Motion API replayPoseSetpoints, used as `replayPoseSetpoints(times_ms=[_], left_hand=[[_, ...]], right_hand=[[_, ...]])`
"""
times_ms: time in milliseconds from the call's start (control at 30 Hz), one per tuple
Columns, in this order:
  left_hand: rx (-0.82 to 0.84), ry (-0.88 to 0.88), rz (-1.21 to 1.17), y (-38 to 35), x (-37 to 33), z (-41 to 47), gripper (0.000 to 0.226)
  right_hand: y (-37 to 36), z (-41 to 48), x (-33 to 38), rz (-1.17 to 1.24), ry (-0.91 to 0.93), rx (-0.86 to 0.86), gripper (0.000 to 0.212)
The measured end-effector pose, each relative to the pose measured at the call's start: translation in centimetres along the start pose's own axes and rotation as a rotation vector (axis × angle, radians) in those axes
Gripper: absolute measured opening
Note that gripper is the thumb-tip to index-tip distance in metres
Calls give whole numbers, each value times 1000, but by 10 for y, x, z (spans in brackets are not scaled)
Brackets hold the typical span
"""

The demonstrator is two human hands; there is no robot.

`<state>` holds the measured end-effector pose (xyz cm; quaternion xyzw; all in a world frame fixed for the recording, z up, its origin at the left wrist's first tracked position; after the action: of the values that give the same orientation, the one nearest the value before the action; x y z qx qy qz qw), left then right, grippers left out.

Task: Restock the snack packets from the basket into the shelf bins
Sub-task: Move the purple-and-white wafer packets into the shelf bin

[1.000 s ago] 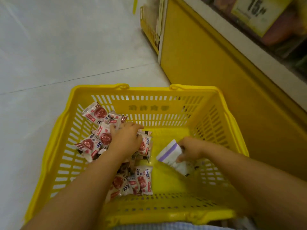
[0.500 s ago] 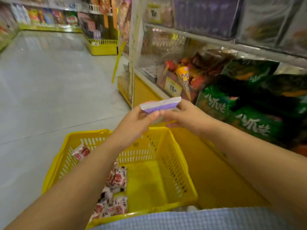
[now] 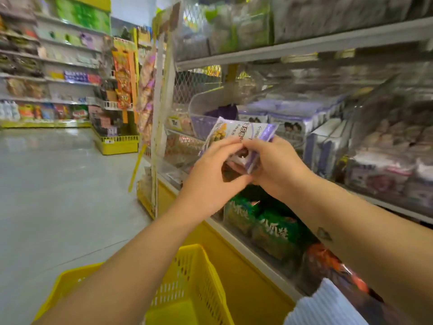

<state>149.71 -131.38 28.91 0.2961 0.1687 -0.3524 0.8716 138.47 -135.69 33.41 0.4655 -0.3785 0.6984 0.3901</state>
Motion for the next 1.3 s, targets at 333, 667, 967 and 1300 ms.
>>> replayPoseSetpoints(times_ms=[333, 667, 967, 1300], left_hand=[[69, -55, 54, -21, -36, 80, 43], [166, -186, 265, -65, -33, 151, 40], [196, -204, 269, -75, -7, 159, 33], [177, -287, 296, -74, -2, 159, 39]], right_hand=[[78, 17, 123, -807, 595, -203, 25], [126, 61, 174, -1872, 1034, -221, 52], [148, 124, 161, -2228, 667, -247, 50], [169, 215, 153, -1792, 390, -190, 30]])
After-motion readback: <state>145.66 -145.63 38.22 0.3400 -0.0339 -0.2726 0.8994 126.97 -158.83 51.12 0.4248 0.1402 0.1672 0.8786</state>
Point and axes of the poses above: each hand's wrist, its own z-axis towards the middle knuckle, its own y-axis out of the back of the hand, x = y × z, the point moved 2 cm from there along z, towards the middle knuckle, and after that the axes turned 3 degrees about z, right-handed, at the moved point
